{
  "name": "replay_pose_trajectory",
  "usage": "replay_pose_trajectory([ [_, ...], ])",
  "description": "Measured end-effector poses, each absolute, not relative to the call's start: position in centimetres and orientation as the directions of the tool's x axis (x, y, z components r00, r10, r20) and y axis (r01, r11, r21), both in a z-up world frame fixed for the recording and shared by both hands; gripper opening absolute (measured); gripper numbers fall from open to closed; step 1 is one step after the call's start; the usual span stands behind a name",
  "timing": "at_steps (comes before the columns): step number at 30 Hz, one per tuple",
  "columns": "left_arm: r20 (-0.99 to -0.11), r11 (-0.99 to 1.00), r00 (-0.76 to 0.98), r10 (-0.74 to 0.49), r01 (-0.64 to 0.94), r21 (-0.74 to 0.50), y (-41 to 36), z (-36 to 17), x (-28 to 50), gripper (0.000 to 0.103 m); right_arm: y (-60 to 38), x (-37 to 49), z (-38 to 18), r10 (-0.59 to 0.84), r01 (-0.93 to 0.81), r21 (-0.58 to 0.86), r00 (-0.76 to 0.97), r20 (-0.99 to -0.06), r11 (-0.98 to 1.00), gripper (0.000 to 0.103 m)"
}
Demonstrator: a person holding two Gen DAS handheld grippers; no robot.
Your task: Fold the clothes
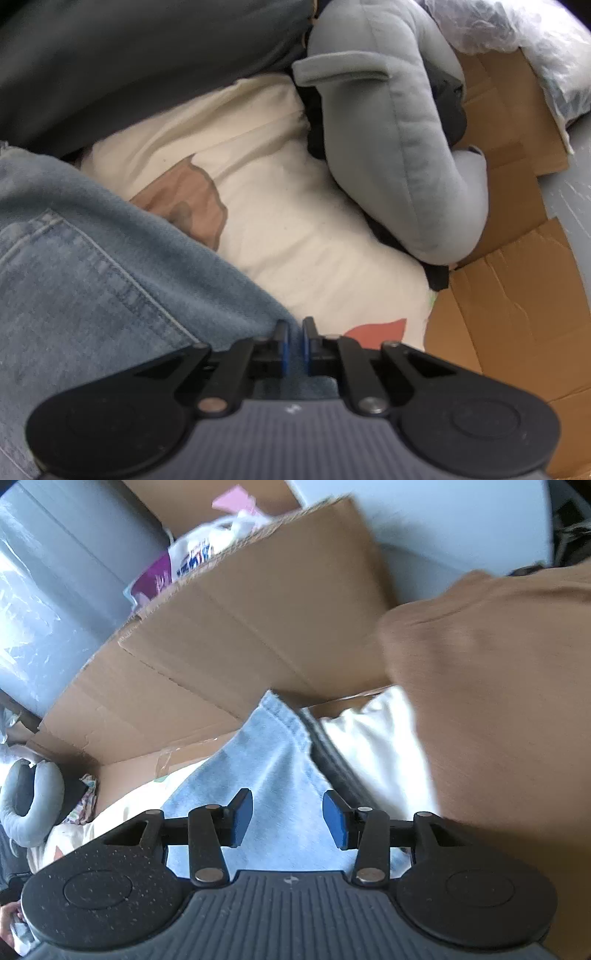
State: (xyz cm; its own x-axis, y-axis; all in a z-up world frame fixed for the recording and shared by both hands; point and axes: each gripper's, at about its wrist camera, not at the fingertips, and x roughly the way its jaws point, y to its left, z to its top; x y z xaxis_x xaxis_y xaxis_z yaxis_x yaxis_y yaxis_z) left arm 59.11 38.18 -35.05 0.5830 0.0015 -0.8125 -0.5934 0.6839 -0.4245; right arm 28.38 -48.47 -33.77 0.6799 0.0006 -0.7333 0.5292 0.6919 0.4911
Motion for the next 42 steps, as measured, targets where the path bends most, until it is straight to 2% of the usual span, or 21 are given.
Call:
replay_pose_trajectory([
  [3, -0.836, 0.702, 0.549, 0.001, -0.596, -0.390, 37.8, -34.5, 59.5, 0.009, -48.2, 25.7, -33.4, -0.009, 0.531, 0.514, 0.702, -0.713, 0.673, 0.049],
  [5, -0.847, 0.712, 0.532, -0.016, -0.589, -0.383, 37.4, -33.4, 59.6, 0.020, -48.5, 25.9, -33.4, 0.002, 0.512, 0.541, 0.725, -0.689, 0.667, 0.049],
  [8, -0.837, 0.743, 0.545, -0.049, -0.540, -0.396, 36.8, -31.0, 59.6, 0.021, -48.6, 25.3, -33.6, 0.029, 0.479, 0.585, 0.757, -0.652, 0.654, 0.049],
  [12, -0.847, 0.783, 0.531, 0.000, -0.527, -0.331, 36.4, -27.3, 59.5, 0.022, -47.8, 27.1, -35.2, 0.027, 0.454, 0.651, 0.808, -0.589, 0.608, 0.049],
  [14, -0.861, 0.793, 0.509, 0.012, -0.529, -0.302, 36.4, -25.5, 59.6, 0.029, -47.6, 27.2, -35.8, 0.018, 0.445, 0.717, 0.843, -0.538, 0.537, 0.050],
  [16, -0.878, 0.829, 0.477, 0.042, -0.508, -0.236, 36.1, -23.3, 59.8, 0.032, -47.4, 27.8, -36.4, 0.042, 0.424, 0.744, 0.855, -0.517, 0.517, 0.050],
  [23, -0.898, 0.883, 0.412, 0.153, -0.465, -0.062, 37.2, -17.9, 58.7, 0.038, -45.5, 29.3, -35.9, 0.103, 0.391, 0.720, 0.837, -0.537, 0.573, 0.051],
  [28, -0.875, 0.933, 0.460, 0.152, -0.358, -0.026, 37.2, -18.8, 59.3, 0.045, -43.3, 31.3, -35.1, 0.156, 0.282, 0.614, 0.813, -0.561, 0.738, 0.052],
  [30, -0.870, 0.955, 0.472, 0.141, -0.298, -0.007, 36.4, -20.3, 59.9, 0.048, -42.2, 32.8, -34.9, 0.165, 0.267, 0.552, 0.775, -0.610, 0.790, 0.050],
  [37, -0.890, 0.998, 0.451, -0.060, 0.008, -0.063, 32.3, -26.7, 62.6, 0.046, -37.7, 35.4, -32.3, 0.190, 0.118, 0.365, 0.686, -0.702, 0.924, 0.050],
  [42, -0.904, 0.980, 0.414, -0.109, 0.197, -0.027, 30.1, -30.1, 63.4, 0.046, -34.6, 37.9, -31.2, 0.151, 0.049, 0.233, 0.627, -0.764, 0.971, 0.050],
])
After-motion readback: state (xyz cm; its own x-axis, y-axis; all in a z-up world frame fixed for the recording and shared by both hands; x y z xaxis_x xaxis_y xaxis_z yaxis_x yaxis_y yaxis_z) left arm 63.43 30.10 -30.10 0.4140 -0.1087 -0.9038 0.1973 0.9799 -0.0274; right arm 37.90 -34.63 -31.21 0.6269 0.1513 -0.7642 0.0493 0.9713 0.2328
